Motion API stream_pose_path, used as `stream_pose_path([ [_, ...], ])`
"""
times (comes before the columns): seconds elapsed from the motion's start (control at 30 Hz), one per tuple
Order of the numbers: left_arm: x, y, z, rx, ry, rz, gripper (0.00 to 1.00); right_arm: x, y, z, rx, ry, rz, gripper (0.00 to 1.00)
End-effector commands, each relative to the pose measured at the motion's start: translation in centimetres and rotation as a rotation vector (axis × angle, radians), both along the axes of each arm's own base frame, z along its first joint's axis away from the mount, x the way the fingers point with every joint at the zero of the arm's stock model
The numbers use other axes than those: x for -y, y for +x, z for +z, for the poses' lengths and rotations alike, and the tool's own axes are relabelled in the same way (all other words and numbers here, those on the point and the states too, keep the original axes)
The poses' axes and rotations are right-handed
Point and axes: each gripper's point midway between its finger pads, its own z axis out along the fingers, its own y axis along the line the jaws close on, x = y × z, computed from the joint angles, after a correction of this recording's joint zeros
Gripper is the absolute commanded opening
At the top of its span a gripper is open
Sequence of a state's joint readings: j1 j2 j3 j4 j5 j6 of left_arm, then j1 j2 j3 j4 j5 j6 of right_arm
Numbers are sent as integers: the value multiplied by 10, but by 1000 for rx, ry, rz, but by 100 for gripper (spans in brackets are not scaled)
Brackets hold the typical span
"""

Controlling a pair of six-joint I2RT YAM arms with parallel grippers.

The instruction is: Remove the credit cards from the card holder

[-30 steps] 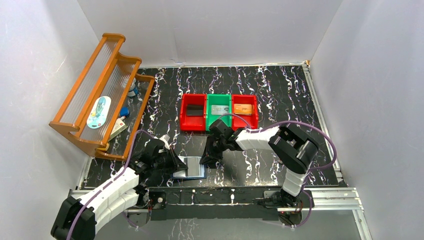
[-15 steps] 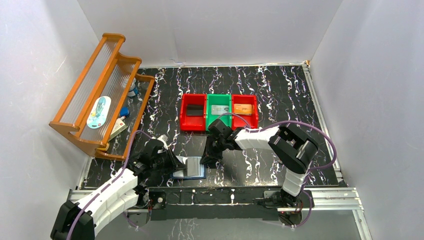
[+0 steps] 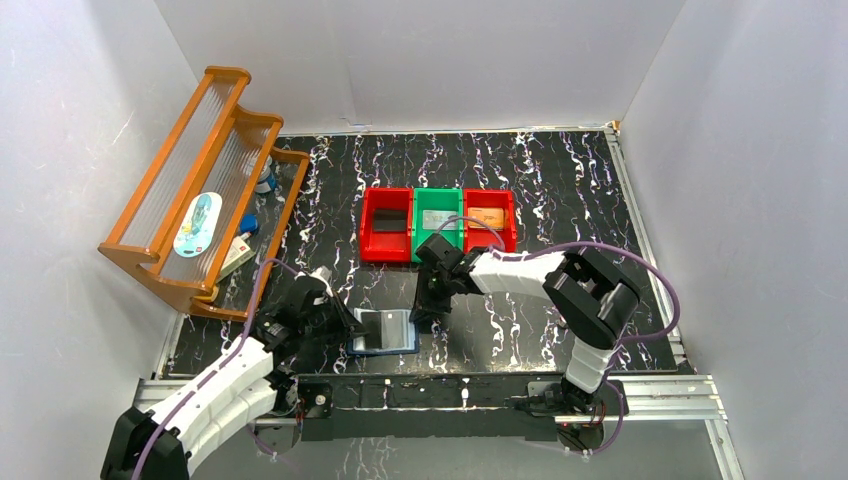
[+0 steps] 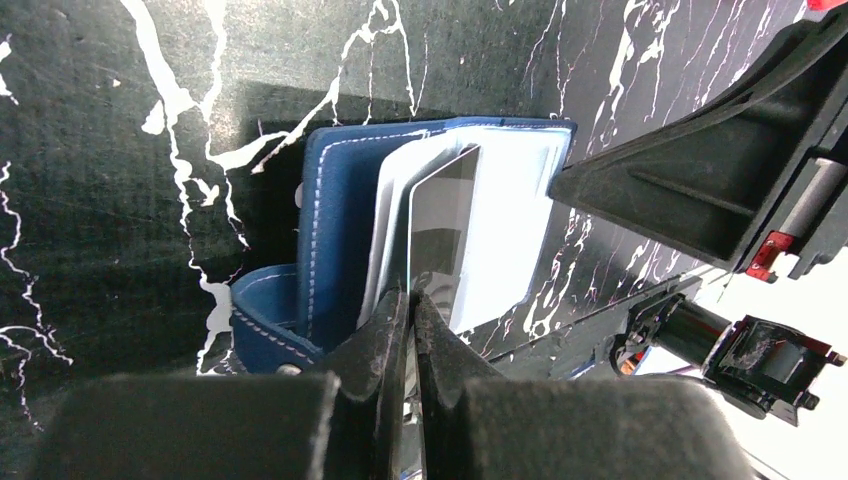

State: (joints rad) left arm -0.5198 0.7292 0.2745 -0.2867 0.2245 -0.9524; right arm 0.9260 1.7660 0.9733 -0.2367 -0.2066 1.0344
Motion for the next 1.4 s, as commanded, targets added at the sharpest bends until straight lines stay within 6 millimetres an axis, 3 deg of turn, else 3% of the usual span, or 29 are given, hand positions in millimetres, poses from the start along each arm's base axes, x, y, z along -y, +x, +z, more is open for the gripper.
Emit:
stream_pose_path([
  [0.0,5,1,7,10,-14,-47,0,50,16,-14,110,-239,21,25],
  [0.13,10,2,11,24,-25,-78,0,7,21,40,179,25,68,31],
  [0.27,14,4,13,36,-40,-98,0,-32,14,69,171,243,112,37],
  [0.43,16,4,11,24,-42,-112,0,-57,0,59,101,332,147,42],
  [0.47,16,4,12,25,-42,-112,0,-57,-4,48,72,315,148,42],
  [0.77,24,5,15,33,-88,-125,0,-35,-27,-9,-70,152,126,43],
  [0.97,41,4,27,57,-187,-186,10,-32,-32,-16,-100,159,103,40],
  [1.13,40,1,16,6,-158,-204,14,-32,-32,-18,-104,158,95,38],
  [1.27,32,-1,3,-49,-87,-197,11,-30,-31,-18,-99,152,88,38],
  [1.37,31,2,6,-39,-74,-195,1,-31,-30,-16,-93,156,88,37],
])
